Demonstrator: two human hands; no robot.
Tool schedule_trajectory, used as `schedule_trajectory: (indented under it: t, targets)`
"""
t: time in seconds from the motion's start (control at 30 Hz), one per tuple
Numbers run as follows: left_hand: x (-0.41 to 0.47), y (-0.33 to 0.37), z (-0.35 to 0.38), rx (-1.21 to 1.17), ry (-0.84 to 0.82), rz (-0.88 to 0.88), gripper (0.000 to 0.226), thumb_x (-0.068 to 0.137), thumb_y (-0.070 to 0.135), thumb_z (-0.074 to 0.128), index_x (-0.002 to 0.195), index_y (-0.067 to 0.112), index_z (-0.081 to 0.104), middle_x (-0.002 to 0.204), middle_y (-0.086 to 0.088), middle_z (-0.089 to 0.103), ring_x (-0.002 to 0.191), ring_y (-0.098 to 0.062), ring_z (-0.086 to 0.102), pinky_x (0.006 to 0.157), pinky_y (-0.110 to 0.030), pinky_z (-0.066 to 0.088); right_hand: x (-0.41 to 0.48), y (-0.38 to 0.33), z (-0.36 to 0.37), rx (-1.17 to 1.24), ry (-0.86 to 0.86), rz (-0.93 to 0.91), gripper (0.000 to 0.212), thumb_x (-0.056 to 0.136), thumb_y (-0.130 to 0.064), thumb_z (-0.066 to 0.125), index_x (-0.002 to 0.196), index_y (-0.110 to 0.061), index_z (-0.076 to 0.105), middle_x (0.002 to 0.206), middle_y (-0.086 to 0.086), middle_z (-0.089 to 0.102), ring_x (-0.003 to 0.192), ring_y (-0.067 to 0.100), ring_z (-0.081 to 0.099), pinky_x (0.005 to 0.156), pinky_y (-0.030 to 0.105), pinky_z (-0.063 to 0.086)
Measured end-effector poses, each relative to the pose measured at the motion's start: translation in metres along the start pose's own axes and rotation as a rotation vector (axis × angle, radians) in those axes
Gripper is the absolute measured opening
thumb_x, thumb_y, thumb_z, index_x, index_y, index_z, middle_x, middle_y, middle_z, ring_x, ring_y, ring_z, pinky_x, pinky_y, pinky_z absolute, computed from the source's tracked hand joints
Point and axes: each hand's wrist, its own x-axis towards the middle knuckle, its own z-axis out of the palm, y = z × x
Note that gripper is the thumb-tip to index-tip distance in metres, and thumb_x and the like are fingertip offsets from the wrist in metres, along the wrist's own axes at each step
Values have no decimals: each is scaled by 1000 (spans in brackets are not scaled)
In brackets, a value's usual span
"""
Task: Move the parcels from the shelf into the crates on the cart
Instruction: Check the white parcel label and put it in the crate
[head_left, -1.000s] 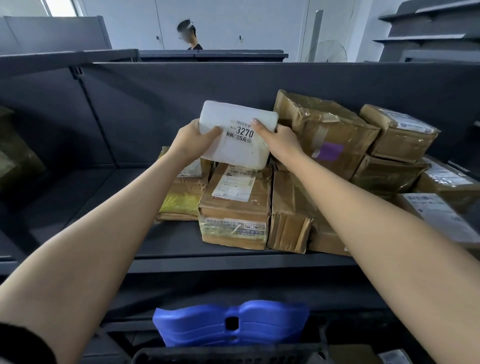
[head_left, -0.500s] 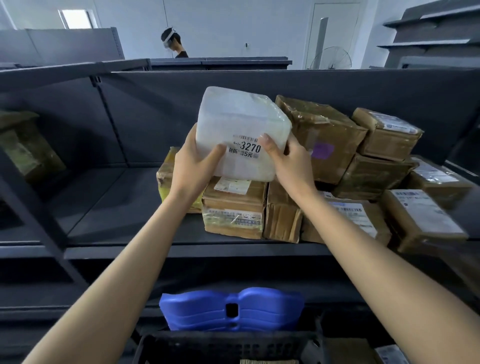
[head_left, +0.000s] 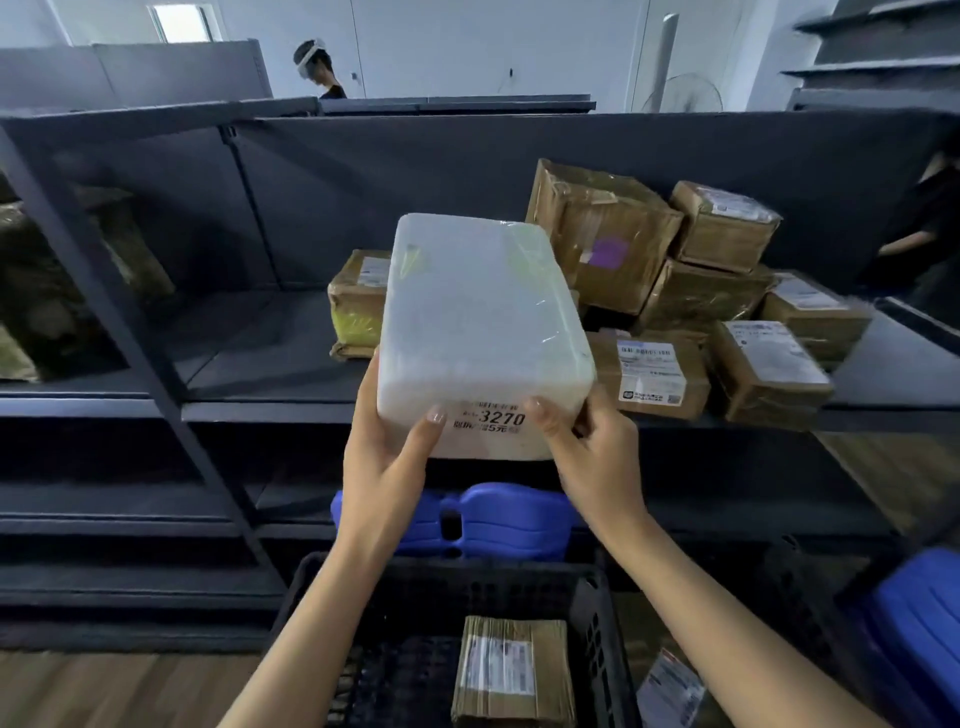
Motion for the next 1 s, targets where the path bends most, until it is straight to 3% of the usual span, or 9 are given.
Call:
schedule_trajectory:
  t: [0.1, 0.17, 0.3, 0.4, 0.57, 0.67, 0.77, 0.87, 1.0]
  targets:
    - [-38, 7, 0, -75, 61, -54, 76, 75, 56, 57, 142, 22, 42, 116, 25, 61, 104, 8, 59, 77, -7, 48, -38, -2, -9, 20, -11, 7, 88, 80, -69, 56, 138, -3, 46, 96, -32, 67, 87, -6, 66, 68, 11, 53]
    - [-59, 15, 2, -97, 126, -87, 76, 72, 70, 57, 136, 28, 48, 119, 22, 58, 106, 9, 57, 78, -8, 47, -61, -5, -14, 43, -34, 35, 88, 80, -68, 57, 140, -5, 44, 101, -29, 67, 92, -4, 67, 72, 13, 54]
    - [-90, 29, 2, -87, 144, -99, 41, 77, 76, 49, 104, 48, 63, 99, 26, 62, 90, 8, 60, 76, -14, 49, -102, -13, -18, 25, -76, 107, 91, 78, -70, 58, 145, -12, 40, 102, -23, 69, 92, -2, 68, 74, 17, 55]
    - [-111, 24, -4, -107, 222, -236, 54, 70, 79, 53, 103, 35, 60, 95, 24, 59, 85, 5, 61, 74, -22, 49, -125, -21, -17, -38, -89, 148, 98, 74, -77, 53, 148, -15, 36, 91, -19, 71, 78, -3, 68, 64, 15, 53]
    - [-132, 13, -24, -150, 308, -393, 28, 69, 64, 58, 84, 40, 60, 106, -3, 60, 92, -16, 60, 79, -39, 49, -153, -32, -4, -140, -96, 164, 96, 74, -80, 50, 151, -26, 29, 69, -20, 62, 52, -2, 55, 49, 8, 38]
    - [-139, 13, -38, -185, 355, -437, 36, 68, 60, 56, 89, 30, 61, 103, -2, 59, 93, -17, 59, 80, -39, 48, -165, -39, 5, -114, -142, 191, 91, 72, -84, 46, 149, -41, 22, 85, -12, 69, 67, -1, 63, 59, 14, 47]
    - [-144, 13, -53, -178, 394, -440, 34, 68, 58, 56, 89, 31, 62, 102, 3, 60, 96, -16, 58, 84, -40, 47, -170, -53, 10, 152, -172, 338, 77, 70, -87, 44, 139, -54, 36, 114, -3, 68, 107, 14, 64, 87, 32, 55]
    - [-150, 15, -62, -203, 399, -443, 30, 68, 56, 55, 86, 34, 63, 100, 2, 60, 95, -17, 57, 82, -39, 45, -163, -59, 10, 419, -158, 537, 83, 71, -86, 41, 136, -36, 51, 132, -3, 61, 125, 15, 54, 108, 45, 41]
    - [-161, 18, -63, -192, 343, -384, 28, 69, 54, 56, 90, 37, 67, 107, -6, 63, 99, -22, 59, 83, -42, 46, -150, -60, 5, 512, -267, 775, 75, 74, -81, 43, 127, -31, 61, 128, 24, 57, 121, 35, 56, 105, 54, 42]
